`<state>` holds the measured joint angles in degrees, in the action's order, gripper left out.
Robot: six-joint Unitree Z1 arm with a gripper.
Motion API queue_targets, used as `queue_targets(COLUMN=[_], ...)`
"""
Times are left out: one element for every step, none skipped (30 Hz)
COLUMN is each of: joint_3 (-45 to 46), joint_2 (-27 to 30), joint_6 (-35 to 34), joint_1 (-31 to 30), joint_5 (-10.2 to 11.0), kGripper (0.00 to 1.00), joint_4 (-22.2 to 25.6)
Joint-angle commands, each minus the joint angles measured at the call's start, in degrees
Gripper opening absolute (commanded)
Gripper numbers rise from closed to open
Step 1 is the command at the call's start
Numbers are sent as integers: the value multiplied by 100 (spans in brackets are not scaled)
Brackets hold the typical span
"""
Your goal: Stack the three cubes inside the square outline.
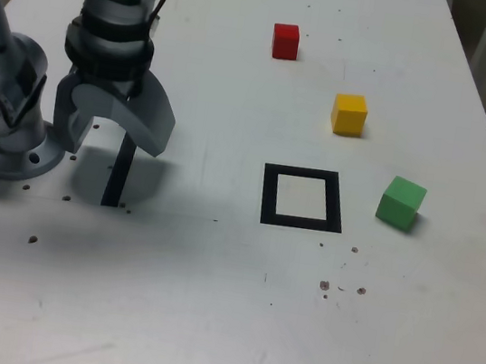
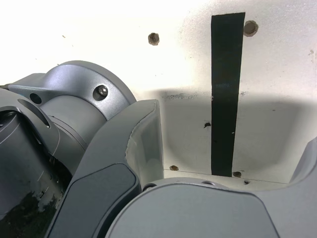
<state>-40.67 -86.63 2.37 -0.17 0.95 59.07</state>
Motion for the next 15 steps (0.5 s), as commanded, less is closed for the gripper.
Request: queue_targets(joint_3=[8, 9, 10, 12, 12, 11, 9, 6, 1, -12, -43, -79, -123, -176, -236], joint_2=[46, 48, 51, 52, 54, 55, 56, 58, 59, 59, 60, 61, 61, 59, 51], joint_6=[9, 9, 9, 9, 9, 9, 9, 9, 9, 9, 9, 9, 12, 18, 31], joint_1=[-9, -9, -9, -9, -9, -9, -9, -9, -9, -9, -9, -6, -1, 10, 31], joint_5=[5, 6, 8, 9, 10, 10, 11, 11, 13, 19, 36, 57, 81, 106, 133], kGripper=[99, 99, 99, 99, 99, 99, 99, 99, 99, 99, 99, 99, 99, 99, 99], joint_4=[-9, -10, -9, -9, -9, -8, -7, -4, 1, 10, 30, 50, 75, 102, 128])
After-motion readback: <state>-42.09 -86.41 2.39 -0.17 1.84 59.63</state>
